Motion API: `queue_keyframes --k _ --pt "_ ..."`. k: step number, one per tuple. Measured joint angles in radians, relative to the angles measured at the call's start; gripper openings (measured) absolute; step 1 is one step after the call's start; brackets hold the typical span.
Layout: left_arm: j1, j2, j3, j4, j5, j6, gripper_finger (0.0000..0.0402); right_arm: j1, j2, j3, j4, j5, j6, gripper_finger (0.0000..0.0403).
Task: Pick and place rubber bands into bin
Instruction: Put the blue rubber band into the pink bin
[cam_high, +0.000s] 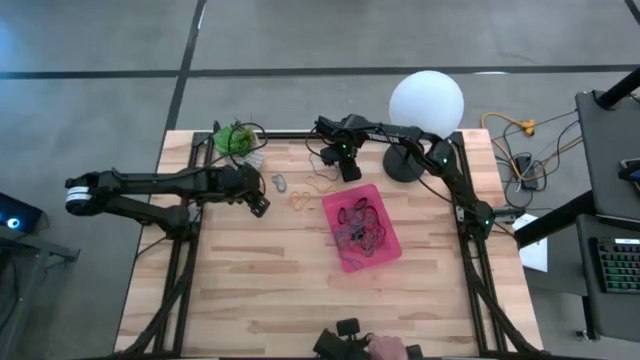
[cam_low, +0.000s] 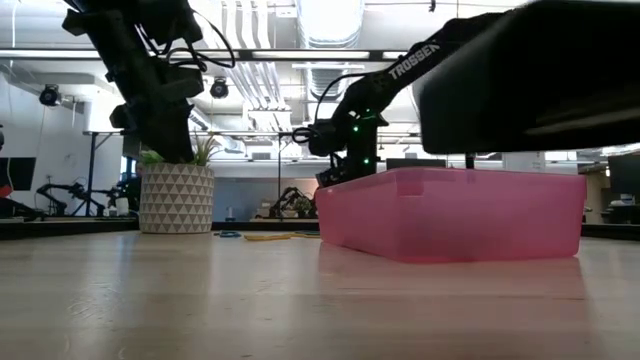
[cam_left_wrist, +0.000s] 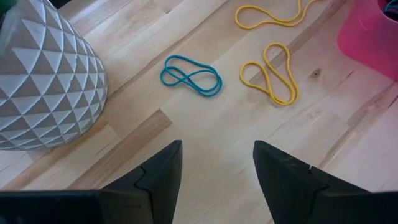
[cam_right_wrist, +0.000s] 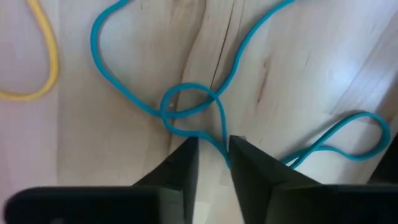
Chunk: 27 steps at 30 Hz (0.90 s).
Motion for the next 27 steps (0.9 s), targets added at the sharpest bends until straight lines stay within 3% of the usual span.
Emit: queue_keyframes --k 8,15,27 --pt "0.0 0.0 0.0 0.0 0.0 0.0 0.0183 0.0 -0.002 -0.039 0.015 0.008 0.043 0.0014" --pt "0.0 0.0 0.0 0.0 0.0 0.0 0.0183 0.003 0.0 0.015 -0.012 0.044 0.126 0.0008" --pt "0.0 0.0 -0.001 0.004 0.0 0.011 0.0183 0.051 -0.044 0.37 -0.139 0.109 0.278 0.0008"
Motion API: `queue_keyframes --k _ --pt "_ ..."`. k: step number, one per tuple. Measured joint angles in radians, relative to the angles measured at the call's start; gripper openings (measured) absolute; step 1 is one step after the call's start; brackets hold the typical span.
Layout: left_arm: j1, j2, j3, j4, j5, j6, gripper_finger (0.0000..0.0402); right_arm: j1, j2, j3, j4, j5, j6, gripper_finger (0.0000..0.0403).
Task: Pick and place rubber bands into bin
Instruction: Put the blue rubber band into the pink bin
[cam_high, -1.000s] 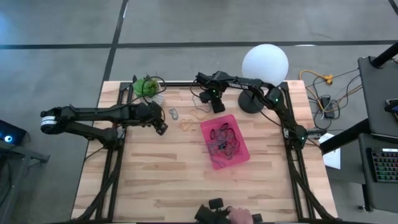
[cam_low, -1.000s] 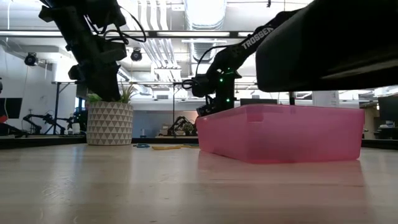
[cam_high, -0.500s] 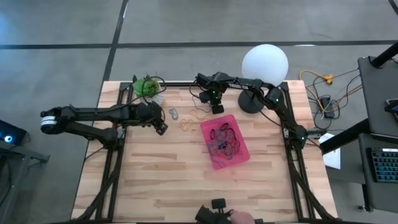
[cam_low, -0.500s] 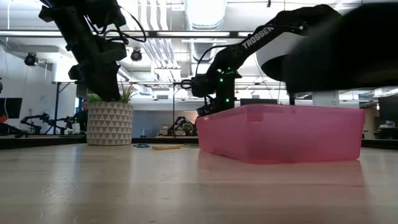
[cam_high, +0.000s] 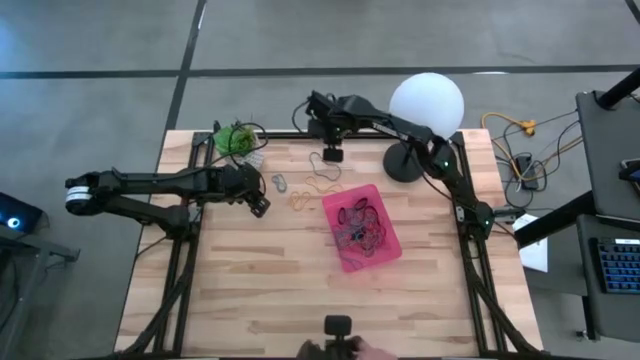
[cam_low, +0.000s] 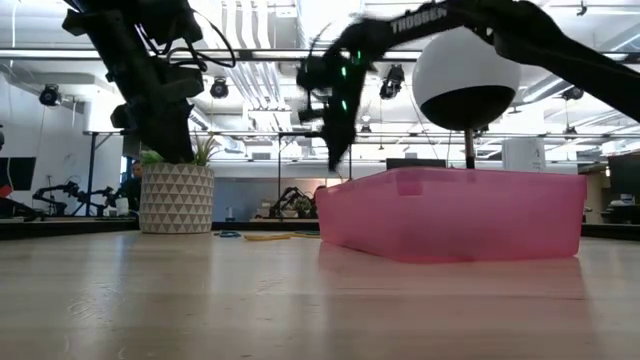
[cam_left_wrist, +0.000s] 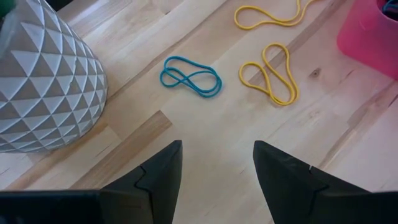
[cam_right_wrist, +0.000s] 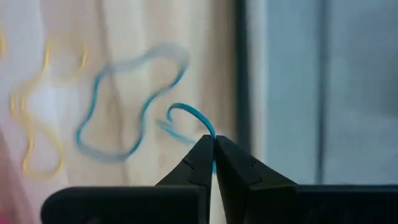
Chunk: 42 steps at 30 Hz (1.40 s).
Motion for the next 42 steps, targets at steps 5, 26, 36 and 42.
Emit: queue_keyframes --k 5,26,36,42 --pt "0.0 0.0 0.0 -0.001 0.0 0.001 0.0183 0.054 -0.104 0.007 0.065 0.1 0.017 0.0008" --pt "-0.001 0.016 -0.001 0.044 0.085 0.106 0.0183 0.442 -0.406 -0.094 -0.393 0.035 0.806 0.0009" --pt "-0.016 0.013 0.007 0.131 0.312 0.114 0.0183 0.515 -0.409 -0.49 -0.379 0.096 0.857 0.0009" --pt "-0.065 0.004 0.001 0.278 0.473 0.041 0.0183 0.513 -0.413 -0.732 -0.109 0.089 0.819 0.0009"
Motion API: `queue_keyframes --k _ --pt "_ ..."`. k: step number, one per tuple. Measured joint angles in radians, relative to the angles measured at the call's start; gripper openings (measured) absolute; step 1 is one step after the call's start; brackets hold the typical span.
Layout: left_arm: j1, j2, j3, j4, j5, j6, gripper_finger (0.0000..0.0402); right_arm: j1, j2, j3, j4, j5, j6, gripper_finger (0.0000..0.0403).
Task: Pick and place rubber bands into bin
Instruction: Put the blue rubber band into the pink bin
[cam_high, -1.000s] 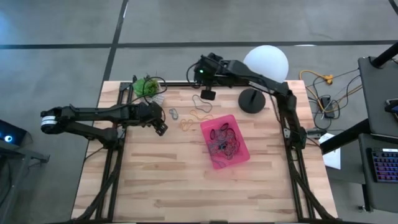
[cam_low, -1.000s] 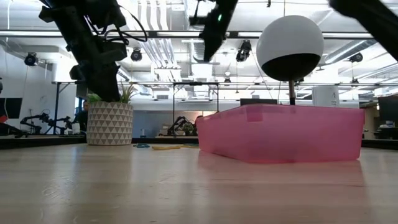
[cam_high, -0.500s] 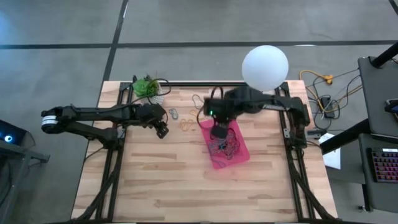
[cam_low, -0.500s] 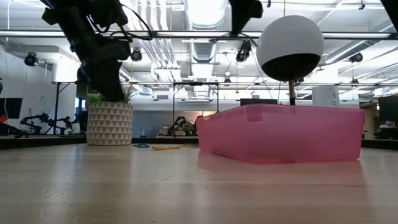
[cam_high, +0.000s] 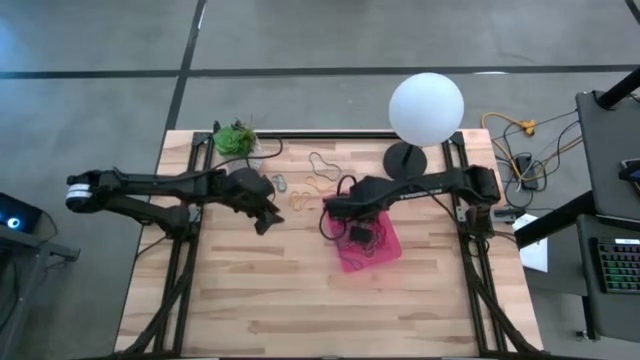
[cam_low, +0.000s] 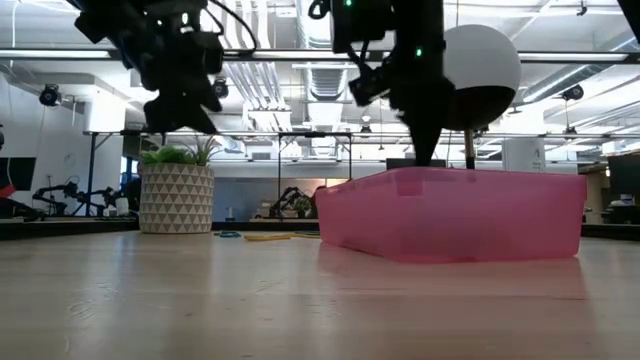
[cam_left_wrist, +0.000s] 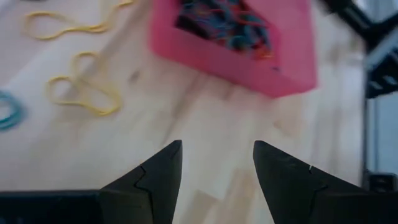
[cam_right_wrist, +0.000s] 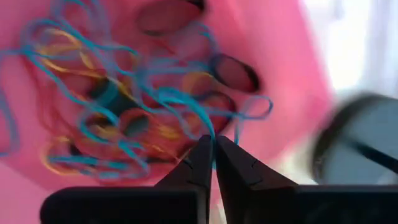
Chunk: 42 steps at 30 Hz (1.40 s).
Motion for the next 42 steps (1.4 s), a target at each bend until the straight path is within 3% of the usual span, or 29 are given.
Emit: queue_keyframes --k 2,6,11,15,19,23,27,35,38,42 --pt "-0.02 0.0 0.005 0.013 0.005 -0.022 0.0183 0.004 0.0 -0.037 0.07 -0.028 -0.002 0.0015" --pt "-0.036 0.0 0.001 0.041 0.008 -0.063 0.0183 0.017 -0.001 -0.055 0.099 0.019 0.009 0.0045" --pt "-0.038 0.005 0.0 0.041 0.001 -0.077 0.0183 0.019 -0.027 -0.036 0.102 0.035 0.0 0.0112" --pt "-0.037 0.005 0.002 0.045 -0.025 -0.073 0.0183 0.021 -0.065 -0.019 0.095 0.109 -0.01 0.0163" --pt "-0.008 0.013 0.006 0.15 -0.002 0.045 0.0183 0.021 -0.104 0.004 0.098 0.117 -0.03 0.019" --pt "0.069 0.054 0.005 0.305 0.083 0.362 0.0183 0.033 -0.15 0.007 0.112 0.117 -0.098 0.0196" --pt "0.153 0.158 0.03 0.444 0.234 0.583 0.0183 0.041 -0.211 0.007 0.093 0.115 -0.055 0.0194" --pt "0.292 0.505 0.207 0.338 0.275 0.755 0.0182 0.073 -0.327 0.005 -0.028 0.112 0.231 0.0194" --pt "0.326 0.627 0.345 0.204 0.241 0.805 0.0182 0.075 -0.361 0.004 -0.066 0.113 0.267 0.0194" --pt "0.338 0.763 0.548 -0.034 0.084 0.934 0.0182 0.075 -0.396 0.002 -0.111 0.148 0.279 0.0194"
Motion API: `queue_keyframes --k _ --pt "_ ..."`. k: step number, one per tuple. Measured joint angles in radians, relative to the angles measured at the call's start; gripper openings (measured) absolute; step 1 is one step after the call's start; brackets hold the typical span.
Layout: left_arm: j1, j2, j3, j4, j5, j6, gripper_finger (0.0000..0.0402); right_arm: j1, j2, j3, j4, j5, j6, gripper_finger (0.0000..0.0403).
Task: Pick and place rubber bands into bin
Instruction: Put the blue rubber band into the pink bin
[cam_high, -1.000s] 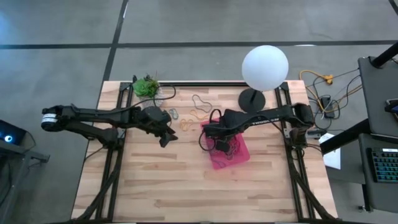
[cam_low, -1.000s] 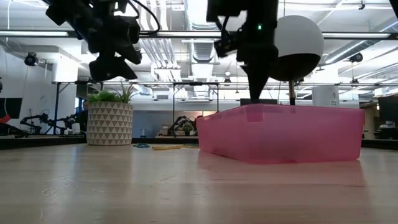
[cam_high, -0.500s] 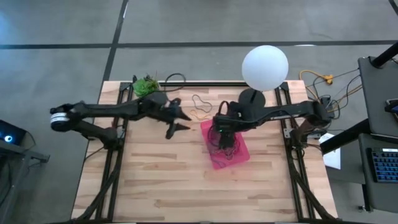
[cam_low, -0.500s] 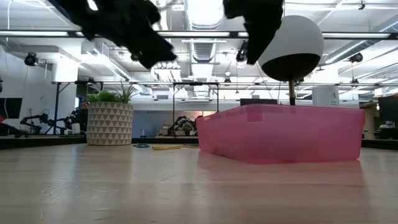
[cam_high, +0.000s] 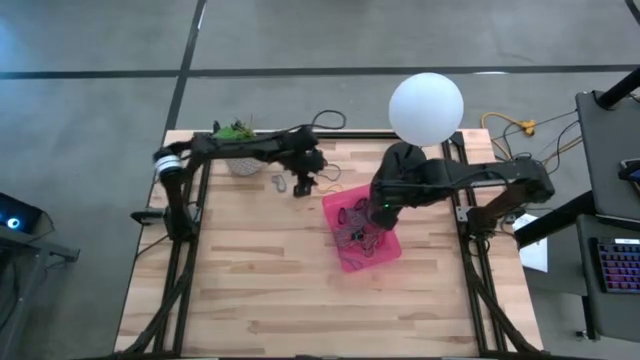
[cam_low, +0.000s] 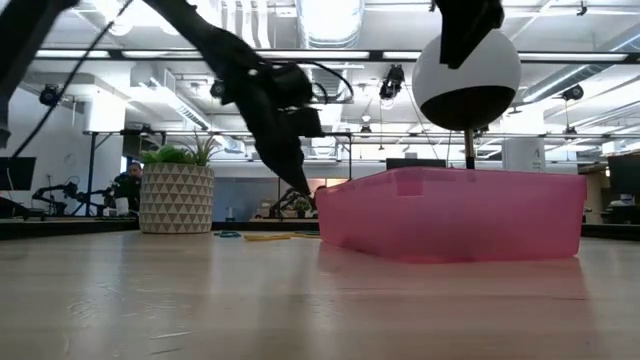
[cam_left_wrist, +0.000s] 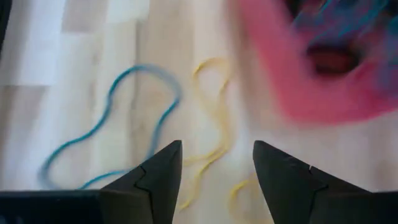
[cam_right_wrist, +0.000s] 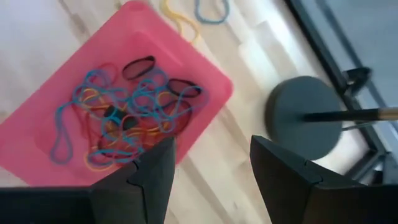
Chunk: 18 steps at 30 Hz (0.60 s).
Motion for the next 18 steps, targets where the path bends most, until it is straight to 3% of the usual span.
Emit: queue_keyframes --k 3,7,18 --pt "0.002 0.086 0.143 -0.153 -0.094 0.109 0.0182 0.0 -0.023 -0.003 -0.008 0.047 -0.002 0.0194" --pt "0.014 0.172 0.27 -0.254 -0.109 0.209 0.0182 -0.001 -0.048 -0.009 -0.01 0.107 -0.025 0.0194" --pt "0.037 0.32 0.403 -0.318 -0.119 0.273 0.0182 -0.004 -0.095 -0.034 -0.014 0.149 -0.042 0.0194"
